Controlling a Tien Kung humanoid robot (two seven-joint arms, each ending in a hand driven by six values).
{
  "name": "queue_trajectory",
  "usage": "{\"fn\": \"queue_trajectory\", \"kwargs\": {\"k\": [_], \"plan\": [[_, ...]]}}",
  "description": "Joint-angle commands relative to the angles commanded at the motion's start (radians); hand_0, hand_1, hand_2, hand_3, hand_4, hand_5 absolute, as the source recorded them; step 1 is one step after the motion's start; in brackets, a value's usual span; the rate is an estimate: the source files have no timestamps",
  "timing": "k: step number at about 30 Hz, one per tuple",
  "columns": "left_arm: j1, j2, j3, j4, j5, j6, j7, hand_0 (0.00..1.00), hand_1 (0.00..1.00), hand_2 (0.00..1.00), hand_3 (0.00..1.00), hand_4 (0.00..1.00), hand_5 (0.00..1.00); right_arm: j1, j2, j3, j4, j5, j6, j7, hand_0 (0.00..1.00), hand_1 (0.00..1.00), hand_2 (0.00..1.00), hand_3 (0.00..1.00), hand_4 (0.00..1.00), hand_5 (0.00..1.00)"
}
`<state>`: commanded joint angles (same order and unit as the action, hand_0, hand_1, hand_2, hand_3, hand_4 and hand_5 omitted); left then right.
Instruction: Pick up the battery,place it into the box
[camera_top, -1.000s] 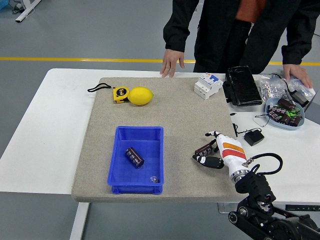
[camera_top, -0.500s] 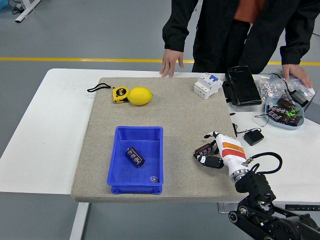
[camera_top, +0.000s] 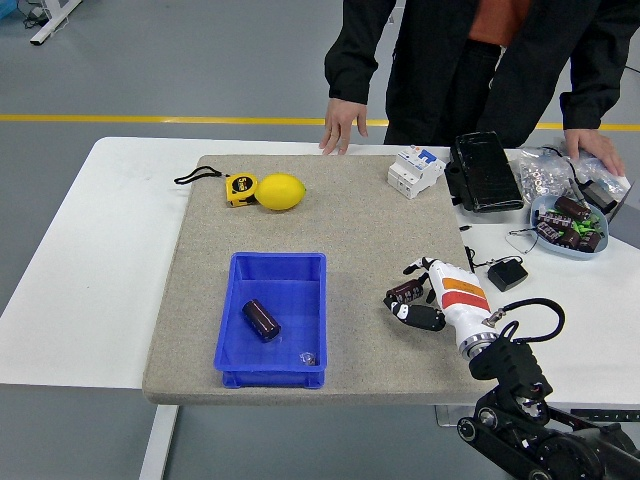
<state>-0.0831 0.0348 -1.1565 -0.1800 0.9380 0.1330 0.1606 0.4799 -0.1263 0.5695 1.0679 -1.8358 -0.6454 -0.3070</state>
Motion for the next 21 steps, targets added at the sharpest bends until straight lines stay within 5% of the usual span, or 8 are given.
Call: {"fn": "queue_trajectory", "kwargs": {"k": [8,17,18,21], "plan": [[0.003,0.003,0.004,0.0,-0.005,-0.001,-0.001,0.76,0.712,0.74,0.636,0.707,0.627,0.04,0.001,0.017,0.096,0.0,0.0,-0.007,0.293,0.321,0.426,0.595,0.772,0.282],[0.011,0.009,-0.002,0.0,0.012,-0.002,0.002,0.76,0.712,0.737,0.637,0.707,0.626,0.147,0.085,-0.043,0.194,-0.001,0.0,-0.013,0.292,0.325,0.43,0.596,0.76,0.276],[0.011,0.009,-0.002,0.0,0.013,-0.002,0.002,0.761,0.712,0.736,0.638,0.708,0.626,0.157,0.091,-0.056,0.196,0.001,0.0,-0.01,0.375,0.36,0.461,0.613,0.796,0.271],[0.011,0.012,0.0,0.0,0.013,-0.002,0.001,0.761,0.712,0.736,0.638,0.708,0.626,0.186,0.109,-0.1,0.192,0.003,0.0,-0.001,0.375,0.36,0.461,0.613,0.796,0.271]]}}
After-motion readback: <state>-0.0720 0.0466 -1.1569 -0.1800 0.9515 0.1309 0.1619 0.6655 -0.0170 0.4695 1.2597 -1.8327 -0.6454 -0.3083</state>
